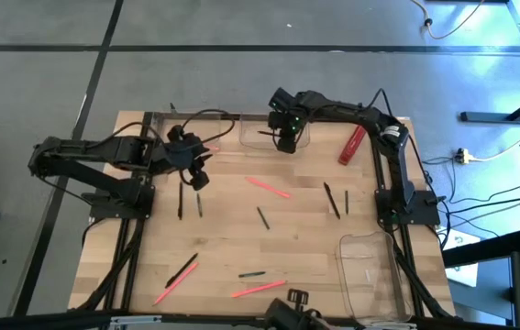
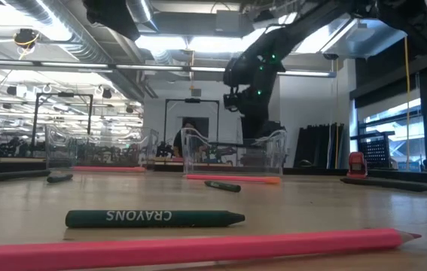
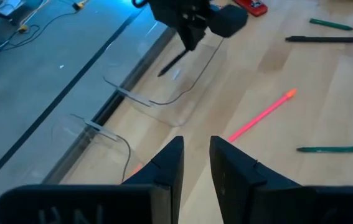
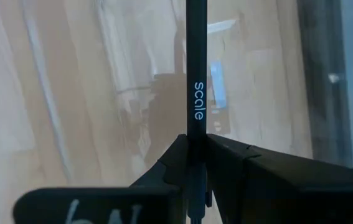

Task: Sort crayons/erasers/pens/pencils in bins
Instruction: Put the pen into the top right transparent bin, then put the green crayon into the bottom transparent bin

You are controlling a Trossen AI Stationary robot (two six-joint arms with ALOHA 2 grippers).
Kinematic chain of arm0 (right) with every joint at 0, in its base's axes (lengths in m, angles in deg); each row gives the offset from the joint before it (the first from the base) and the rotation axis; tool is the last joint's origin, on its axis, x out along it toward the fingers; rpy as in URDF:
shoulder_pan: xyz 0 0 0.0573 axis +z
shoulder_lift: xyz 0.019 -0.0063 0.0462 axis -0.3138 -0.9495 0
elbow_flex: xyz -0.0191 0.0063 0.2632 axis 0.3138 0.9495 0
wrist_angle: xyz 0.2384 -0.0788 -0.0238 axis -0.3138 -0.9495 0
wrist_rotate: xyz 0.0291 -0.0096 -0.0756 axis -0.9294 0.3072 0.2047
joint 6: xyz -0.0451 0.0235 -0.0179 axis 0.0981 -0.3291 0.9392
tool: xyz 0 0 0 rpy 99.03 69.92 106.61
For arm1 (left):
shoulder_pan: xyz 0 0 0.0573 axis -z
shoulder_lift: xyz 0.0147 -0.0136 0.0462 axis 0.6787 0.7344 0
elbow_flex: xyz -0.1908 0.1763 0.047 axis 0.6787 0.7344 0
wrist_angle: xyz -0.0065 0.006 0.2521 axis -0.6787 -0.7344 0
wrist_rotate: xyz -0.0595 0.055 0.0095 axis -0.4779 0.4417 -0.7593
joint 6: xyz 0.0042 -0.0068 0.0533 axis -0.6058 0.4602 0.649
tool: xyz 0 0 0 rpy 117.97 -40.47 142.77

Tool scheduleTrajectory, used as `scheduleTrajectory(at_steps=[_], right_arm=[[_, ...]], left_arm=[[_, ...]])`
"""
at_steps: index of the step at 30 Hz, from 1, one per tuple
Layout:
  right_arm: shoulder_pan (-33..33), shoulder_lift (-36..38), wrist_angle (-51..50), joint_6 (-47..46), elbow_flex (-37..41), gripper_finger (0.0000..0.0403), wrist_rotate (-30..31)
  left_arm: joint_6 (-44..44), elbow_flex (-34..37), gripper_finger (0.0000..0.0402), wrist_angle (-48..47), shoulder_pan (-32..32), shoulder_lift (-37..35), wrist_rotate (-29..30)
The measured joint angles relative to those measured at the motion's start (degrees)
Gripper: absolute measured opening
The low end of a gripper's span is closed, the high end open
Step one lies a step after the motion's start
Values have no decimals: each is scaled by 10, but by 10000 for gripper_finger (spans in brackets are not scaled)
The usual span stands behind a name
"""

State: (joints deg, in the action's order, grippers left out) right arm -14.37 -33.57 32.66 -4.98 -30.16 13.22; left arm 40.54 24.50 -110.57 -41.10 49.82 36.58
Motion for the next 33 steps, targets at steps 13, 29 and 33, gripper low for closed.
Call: scheduleTrajectory(at_steps=[13, 29, 33], right_arm=[[-1, 0, 43, -15, 25, 48, 0], [-1, 0, 46, -14, 25, 93, 0], [-1, 0, 35, -60, 11, 111, 14]], left_arm=[[0, 0, 71, 2, -15, 0, -1], [0, 0, 71, 2, -15, 0, -1], [0, 0, 71, 2, -15, 0, -1]])
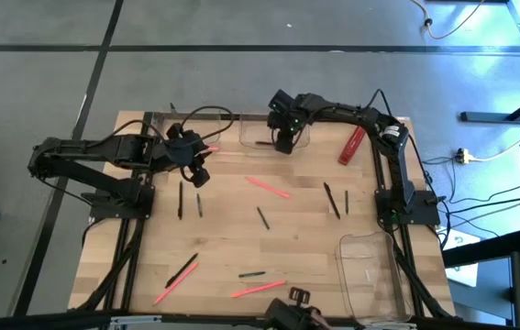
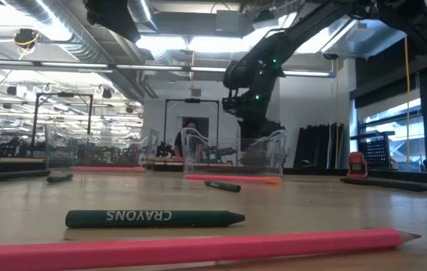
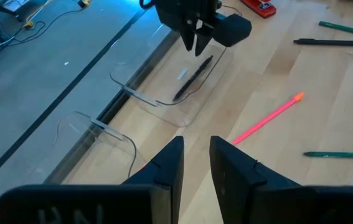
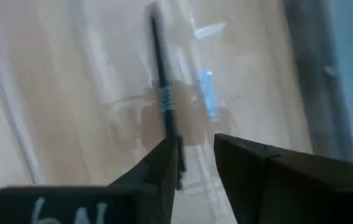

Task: Sort crayons/erasers/pens/pencils in bins
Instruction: Put the green crayon into the bottom transparent bin

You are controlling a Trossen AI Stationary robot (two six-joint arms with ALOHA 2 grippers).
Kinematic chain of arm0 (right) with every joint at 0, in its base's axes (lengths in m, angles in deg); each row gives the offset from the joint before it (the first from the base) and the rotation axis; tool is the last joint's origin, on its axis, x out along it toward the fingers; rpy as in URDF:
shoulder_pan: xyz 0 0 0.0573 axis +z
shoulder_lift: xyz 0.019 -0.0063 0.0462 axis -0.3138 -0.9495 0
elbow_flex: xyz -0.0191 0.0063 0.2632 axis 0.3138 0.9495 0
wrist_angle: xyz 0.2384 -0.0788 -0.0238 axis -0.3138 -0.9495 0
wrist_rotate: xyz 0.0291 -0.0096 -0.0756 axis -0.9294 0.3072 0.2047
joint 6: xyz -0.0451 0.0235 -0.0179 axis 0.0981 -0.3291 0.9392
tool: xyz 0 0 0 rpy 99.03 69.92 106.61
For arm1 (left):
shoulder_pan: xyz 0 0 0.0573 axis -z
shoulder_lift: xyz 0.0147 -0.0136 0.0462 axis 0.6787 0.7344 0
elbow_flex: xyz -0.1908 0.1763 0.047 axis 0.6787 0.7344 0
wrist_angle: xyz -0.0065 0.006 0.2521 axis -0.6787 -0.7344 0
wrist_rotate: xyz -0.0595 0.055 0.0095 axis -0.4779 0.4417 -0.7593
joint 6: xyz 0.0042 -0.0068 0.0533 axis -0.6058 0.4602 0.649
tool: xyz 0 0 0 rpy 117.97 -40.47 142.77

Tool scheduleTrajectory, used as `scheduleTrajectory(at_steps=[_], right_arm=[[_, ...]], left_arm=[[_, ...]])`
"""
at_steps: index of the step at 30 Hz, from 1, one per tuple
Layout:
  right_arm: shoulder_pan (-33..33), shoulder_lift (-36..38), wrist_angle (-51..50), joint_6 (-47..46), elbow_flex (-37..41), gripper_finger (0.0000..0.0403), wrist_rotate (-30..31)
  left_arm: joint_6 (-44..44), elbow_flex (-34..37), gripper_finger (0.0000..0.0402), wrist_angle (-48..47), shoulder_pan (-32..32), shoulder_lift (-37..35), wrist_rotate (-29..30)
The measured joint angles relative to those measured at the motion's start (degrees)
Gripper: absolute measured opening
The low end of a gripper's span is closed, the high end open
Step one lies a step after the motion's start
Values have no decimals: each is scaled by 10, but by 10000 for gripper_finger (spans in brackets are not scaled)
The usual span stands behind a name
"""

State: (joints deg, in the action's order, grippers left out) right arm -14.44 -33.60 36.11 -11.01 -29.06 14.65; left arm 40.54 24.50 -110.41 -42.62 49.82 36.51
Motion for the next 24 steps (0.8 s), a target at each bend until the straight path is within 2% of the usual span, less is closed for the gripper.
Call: scheduleTrajectory(at_steps=[5, 12, 18, 24], right_arm=[[-4, 0, -108, -93, -75, 111, 5], [-1, 28, -233, -126, -168, 109, 6], [25, 116, -282, -178, -145, 109, 6], [63, 229, -287, -300, -31, 109, 8]], left_arm=[[0, 0, 71, 0, 0, 0, 0], [-1, 0, 71, 0, 0, 0, 0], [-1, 0, 71, 0, 0, 0, 0], [-1, 0, 71, 0, 0, 0, 0]])
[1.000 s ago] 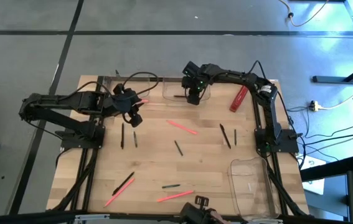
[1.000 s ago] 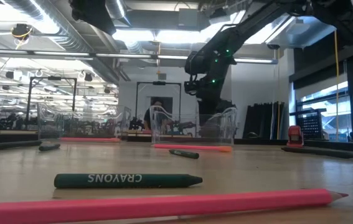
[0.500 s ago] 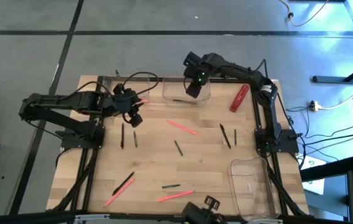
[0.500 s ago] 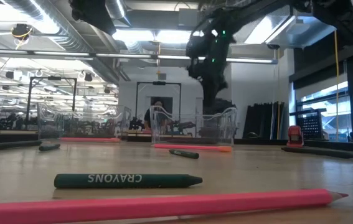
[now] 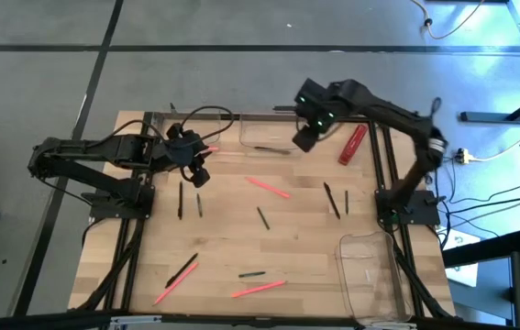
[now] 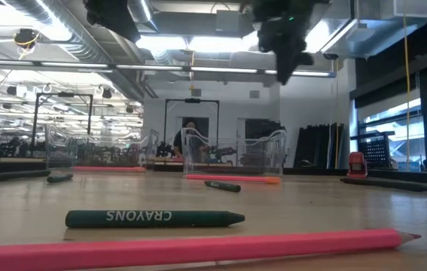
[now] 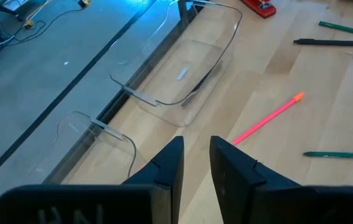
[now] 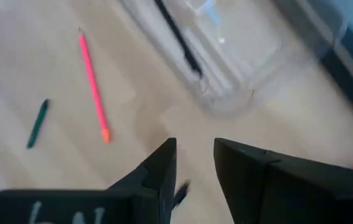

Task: Sort crayons/erasers/pens/pencils in bins
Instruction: Put the green crayon into the bottom transparent bin

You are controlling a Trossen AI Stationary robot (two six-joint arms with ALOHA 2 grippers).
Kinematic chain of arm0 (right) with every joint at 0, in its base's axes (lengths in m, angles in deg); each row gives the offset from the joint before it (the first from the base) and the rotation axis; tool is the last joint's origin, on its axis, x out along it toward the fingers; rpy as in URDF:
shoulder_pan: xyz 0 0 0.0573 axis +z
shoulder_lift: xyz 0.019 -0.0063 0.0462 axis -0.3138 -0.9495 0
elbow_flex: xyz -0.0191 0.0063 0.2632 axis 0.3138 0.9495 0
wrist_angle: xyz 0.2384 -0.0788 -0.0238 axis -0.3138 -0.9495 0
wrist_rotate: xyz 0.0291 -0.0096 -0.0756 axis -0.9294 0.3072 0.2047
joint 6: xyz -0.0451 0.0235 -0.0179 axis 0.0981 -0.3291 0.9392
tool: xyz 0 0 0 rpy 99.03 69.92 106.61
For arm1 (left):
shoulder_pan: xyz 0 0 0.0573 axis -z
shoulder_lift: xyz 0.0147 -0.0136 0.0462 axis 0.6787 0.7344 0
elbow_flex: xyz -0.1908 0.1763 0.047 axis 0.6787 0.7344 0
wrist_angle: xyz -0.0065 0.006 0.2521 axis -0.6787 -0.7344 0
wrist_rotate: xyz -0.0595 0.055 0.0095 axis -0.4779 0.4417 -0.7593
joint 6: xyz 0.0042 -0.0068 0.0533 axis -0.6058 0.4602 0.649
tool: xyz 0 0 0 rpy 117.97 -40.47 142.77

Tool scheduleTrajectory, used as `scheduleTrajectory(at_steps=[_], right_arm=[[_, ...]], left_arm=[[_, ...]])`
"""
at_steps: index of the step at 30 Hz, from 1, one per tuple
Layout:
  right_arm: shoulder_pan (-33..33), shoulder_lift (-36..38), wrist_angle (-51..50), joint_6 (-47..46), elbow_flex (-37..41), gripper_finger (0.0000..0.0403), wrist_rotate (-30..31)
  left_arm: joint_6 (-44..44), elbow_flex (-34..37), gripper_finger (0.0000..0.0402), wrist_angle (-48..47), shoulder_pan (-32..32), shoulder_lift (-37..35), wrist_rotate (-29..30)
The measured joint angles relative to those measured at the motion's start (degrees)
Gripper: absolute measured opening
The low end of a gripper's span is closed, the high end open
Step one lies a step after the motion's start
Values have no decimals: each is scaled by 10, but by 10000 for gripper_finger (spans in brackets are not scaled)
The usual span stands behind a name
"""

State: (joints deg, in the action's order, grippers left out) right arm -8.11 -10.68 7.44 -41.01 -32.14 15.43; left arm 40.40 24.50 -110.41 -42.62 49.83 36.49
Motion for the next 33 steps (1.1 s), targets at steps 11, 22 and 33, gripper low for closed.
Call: scheduleTrajectory(at_steps=[11, 22, 33], right_arm=[[51, 179, 16, -317, 255, 109, 59], [93, 197, 64, -438, 437, 109, 3], [102, 197, 165, -478, 572, 109, -52]], left_arm=[[53, 0, 71, 35, 0, 0, -40], [112, 0, 71, 131, -33, 0, -251], [123, 0, 71, 160, -48, 0, -383]])
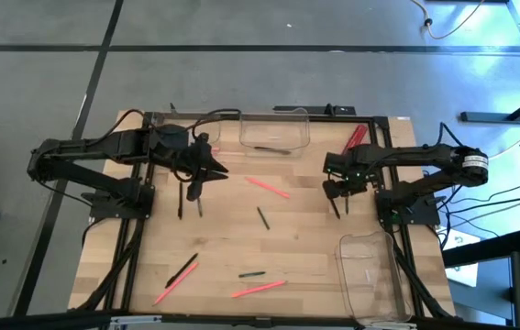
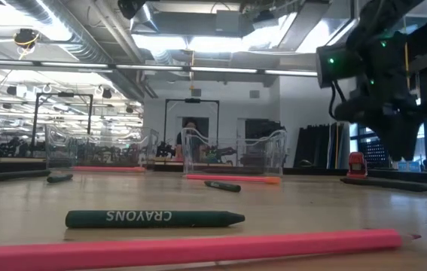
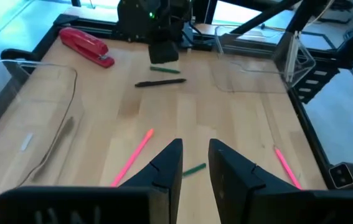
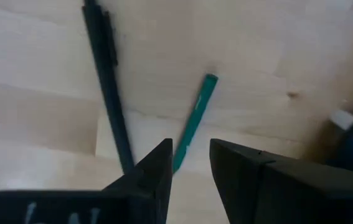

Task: Sort crayons/erasers/pens/pencils in bins
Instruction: Put the green crayon into the bottom transparent bin

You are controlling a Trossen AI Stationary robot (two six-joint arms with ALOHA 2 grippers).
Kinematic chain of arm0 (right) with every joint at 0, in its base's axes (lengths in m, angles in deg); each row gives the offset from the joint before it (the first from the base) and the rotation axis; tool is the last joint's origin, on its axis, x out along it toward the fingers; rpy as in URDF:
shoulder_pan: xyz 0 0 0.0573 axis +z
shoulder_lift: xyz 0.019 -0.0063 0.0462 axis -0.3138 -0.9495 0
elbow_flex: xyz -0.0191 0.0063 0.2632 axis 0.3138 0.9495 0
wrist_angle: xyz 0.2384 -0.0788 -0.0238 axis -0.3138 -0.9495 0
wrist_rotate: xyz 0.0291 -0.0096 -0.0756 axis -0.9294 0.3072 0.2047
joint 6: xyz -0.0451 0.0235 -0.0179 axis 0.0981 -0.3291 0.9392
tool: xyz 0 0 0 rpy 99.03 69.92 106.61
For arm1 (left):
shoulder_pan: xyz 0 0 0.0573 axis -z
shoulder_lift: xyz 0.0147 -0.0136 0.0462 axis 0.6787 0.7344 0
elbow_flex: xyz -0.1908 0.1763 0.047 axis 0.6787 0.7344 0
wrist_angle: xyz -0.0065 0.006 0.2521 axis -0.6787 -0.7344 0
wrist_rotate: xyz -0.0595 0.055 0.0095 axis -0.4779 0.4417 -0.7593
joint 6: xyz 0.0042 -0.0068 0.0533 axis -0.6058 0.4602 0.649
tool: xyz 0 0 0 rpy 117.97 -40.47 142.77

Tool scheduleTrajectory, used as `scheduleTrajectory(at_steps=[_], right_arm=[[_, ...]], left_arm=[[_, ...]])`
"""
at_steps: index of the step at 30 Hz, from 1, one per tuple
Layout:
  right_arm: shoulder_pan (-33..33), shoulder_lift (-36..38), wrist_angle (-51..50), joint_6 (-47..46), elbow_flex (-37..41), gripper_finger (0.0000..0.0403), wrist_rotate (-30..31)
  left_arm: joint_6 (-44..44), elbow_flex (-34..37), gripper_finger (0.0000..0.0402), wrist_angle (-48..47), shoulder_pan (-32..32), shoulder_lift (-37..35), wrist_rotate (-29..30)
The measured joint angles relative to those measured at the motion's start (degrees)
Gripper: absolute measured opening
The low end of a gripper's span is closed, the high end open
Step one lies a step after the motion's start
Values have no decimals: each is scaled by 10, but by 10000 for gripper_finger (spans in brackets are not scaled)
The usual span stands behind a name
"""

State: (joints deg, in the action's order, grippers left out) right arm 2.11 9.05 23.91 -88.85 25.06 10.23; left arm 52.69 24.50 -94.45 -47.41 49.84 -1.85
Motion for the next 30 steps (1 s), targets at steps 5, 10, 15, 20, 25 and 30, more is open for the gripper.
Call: scheduleTrajectory(at_steps=[5, 10, 15, 20, 25, 30], right_arm=[[0, 0, 60, -9, 48, 109, -10], [0, 0, 109, -15, 83, 109, -10], [0, 2, 139, -17, 113, 109, -16], [0, 2, 141, 0, 117, 106, -15], [0, 2, 138, 9, 118, 69, -15], [-1, 2, 137, 16, 119, 17, -20]], left_arm=[[0, 0, 71, 0, 0, 0, 0], [0, 0, 71, 0, 0, 0, 0], [0, 0, 71, 0, 0, 0, 8], [0, 0, 71, 0, 0, 0, 8], [-1, 0, 71, 2, 0, 0, 8], [-1, 0, 71, 8, 0, 0, 8]])
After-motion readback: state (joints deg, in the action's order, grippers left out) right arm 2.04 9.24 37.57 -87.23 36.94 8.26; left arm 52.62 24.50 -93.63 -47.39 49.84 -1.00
